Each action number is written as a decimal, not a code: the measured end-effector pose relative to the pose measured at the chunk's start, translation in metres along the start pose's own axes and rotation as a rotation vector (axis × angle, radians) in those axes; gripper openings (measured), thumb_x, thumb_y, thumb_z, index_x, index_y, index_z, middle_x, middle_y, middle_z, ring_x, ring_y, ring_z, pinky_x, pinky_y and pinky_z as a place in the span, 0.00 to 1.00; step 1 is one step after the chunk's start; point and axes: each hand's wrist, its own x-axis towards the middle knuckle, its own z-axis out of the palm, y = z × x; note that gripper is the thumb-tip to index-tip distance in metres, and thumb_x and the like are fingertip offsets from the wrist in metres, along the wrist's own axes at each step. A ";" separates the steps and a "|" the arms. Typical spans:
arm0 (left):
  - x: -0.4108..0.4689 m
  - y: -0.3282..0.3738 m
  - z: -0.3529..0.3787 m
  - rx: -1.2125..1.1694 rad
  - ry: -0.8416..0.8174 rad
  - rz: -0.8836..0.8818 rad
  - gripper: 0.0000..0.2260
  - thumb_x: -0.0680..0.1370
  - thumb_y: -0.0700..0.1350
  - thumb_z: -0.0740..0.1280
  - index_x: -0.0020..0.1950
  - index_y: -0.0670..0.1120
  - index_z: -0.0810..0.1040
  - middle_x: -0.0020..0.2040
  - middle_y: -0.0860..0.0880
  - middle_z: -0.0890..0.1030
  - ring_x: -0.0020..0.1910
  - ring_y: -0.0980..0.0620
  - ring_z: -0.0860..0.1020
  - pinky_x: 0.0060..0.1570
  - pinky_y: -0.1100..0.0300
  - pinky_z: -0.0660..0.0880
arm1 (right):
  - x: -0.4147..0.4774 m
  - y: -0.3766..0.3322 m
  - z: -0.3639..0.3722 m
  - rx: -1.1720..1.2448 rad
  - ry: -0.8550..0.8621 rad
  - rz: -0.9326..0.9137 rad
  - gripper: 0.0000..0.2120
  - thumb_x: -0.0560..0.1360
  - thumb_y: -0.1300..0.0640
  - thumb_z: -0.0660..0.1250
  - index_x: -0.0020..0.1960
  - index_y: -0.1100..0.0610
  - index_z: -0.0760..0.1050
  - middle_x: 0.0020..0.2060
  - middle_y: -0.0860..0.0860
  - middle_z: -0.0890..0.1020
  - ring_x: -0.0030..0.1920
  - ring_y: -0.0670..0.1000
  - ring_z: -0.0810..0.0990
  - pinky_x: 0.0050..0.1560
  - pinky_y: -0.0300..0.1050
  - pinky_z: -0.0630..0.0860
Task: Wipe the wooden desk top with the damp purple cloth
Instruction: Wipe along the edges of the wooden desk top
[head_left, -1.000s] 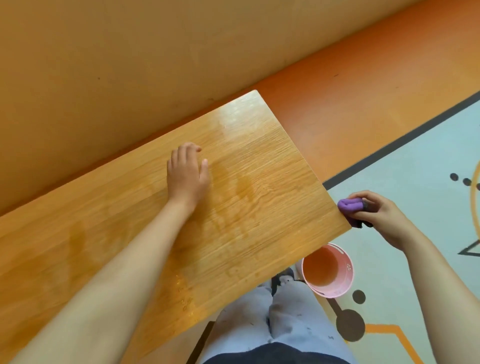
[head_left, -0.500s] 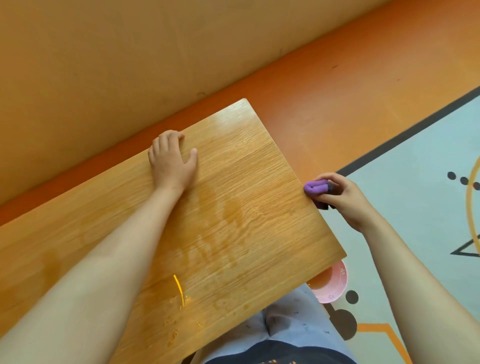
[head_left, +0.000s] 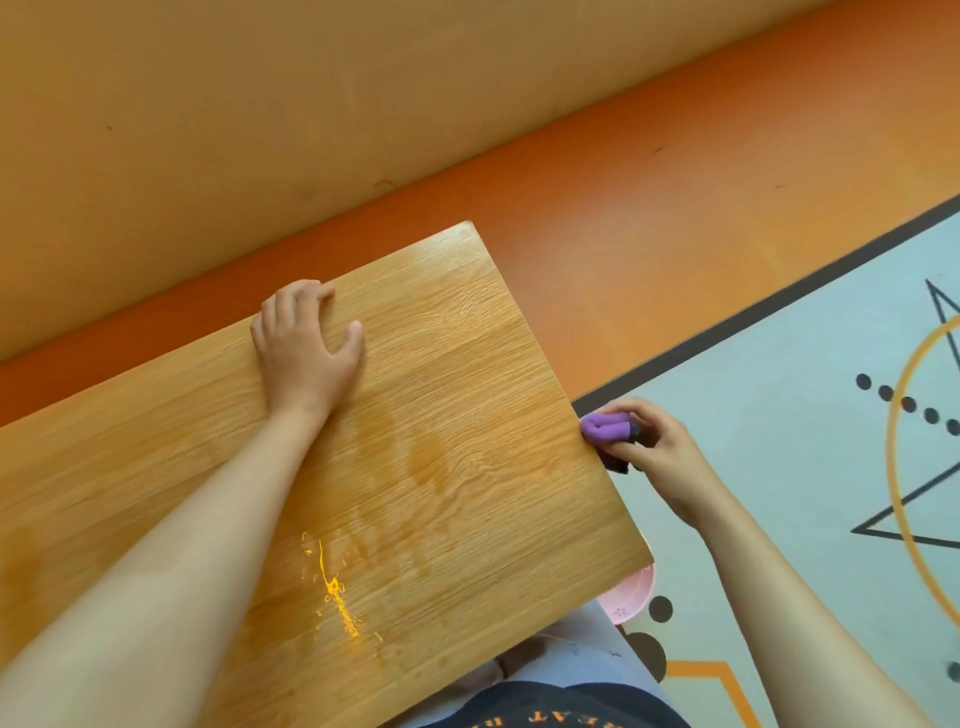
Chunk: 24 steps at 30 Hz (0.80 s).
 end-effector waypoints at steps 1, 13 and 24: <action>0.000 0.000 0.000 0.001 0.000 -0.003 0.20 0.74 0.53 0.63 0.64 0.46 0.73 0.63 0.46 0.74 0.64 0.46 0.69 0.66 0.49 0.62 | 0.019 -0.010 0.007 -0.016 -0.005 -0.032 0.13 0.72 0.73 0.68 0.50 0.58 0.76 0.45 0.53 0.81 0.41 0.47 0.79 0.35 0.38 0.75; -0.001 0.001 0.000 -0.006 -0.006 -0.031 0.20 0.73 0.54 0.64 0.63 0.48 0.74 0.62 0.49 0.75 0.63 0.48 0.70 0.65 0.50 0.64 | 0.132 -0.079 0.044 -0.030 -0.070 -0.241 0.11 0.73 0.66 0.69 0.53 0.55 0.76 0.44 0.50 0.80 0.41 0.46 0.77 0.37 0.35 0.74; 0.000 0.001 -0.001 -0.006 0.004 -0.051 0.21 0.72 0.55 0.63 0.63 0.48 0.75 0.62 0.50 0.75 0.63 0.49 0.71 0.64 0.52 0.63 | 0.196 -0.127 0.078 -0.007 -0.042 -0.315 0.12 0.72 0.66 0.69 0.54 0.57 0.76 0.47 0.53 0.81 0.43 0.48 0.79 0.37 0.39 0.76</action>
